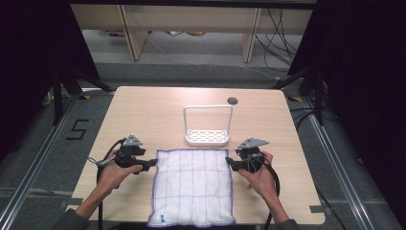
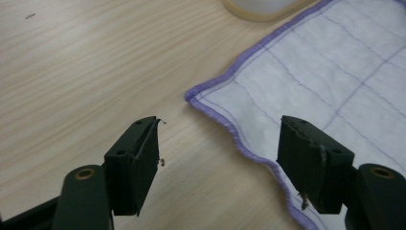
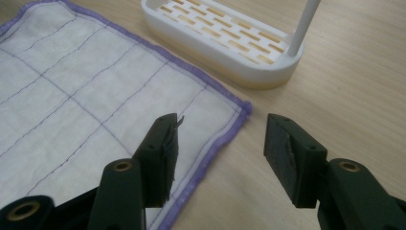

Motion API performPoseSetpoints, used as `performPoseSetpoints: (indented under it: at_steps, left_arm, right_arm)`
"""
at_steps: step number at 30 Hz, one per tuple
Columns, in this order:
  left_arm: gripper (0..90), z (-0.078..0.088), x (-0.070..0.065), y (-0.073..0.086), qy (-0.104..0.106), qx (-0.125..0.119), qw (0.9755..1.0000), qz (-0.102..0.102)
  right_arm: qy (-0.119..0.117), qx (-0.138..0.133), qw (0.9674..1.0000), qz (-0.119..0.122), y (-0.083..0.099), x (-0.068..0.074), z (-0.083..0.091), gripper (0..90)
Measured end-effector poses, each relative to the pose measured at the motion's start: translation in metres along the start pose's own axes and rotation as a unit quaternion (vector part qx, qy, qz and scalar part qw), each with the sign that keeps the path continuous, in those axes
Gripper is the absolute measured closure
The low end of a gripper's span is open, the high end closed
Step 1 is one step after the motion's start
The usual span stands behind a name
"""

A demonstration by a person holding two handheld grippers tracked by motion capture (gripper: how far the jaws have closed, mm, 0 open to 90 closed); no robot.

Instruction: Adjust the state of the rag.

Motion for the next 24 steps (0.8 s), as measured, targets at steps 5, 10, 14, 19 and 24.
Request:
performPoseSetpoints:
  at_steps: [5, 10, 14, 19, 24]
  left_arm:
    - [30.1, -0.012, 0.01, -0.005, 0.001, 0.01, 0.9999, 0.011]
    - [30.2, -0.022, 0.017, -0.009, 0.003, 0.009, 0.9997, 0.024]
    - [30.3, -0.028, 0.018, -0.014, 0.01, 0.017, 0.9996, 0.02]
    - [30.3, -0.035, 0.018, -0.016, 0.015, 0.021, 0.9995, 0.018]
    - [30.2, -0.041, 0.015, -0.018, 0.018, 0.027, 0.9994, 0.012]
  right_arm:
    - [-0.001, 0.017, 0.9998, 0.009, -0.011, -0.005, -0.014, 48.7]
    - [0.002, 0.035, 0.9993, 0.013, -0.017, -0.01, -0.029, 50.8]
    - [0.002, 0.045, 0.999, -0.001, -0.018, -0.013, -0.038, 52.9]
    - [0.007, 0.049, 0.9987, -0.008, -0.017, -0.019, -0.045, 55.0]
    - [0.003, 0.055, 0.9983, -0.019, -0.018, -0.022, -0.046, 56.4]
Point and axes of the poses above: each handheld gripper's, and its own axes: z roughly backward along the jaws, y roughly out of its underside, x roughly to its left, the point moved 3 cm from there along -z, roughly forward along the jaws, and after that the axes turned 3 degrees about -x, right-handed, at the moved point
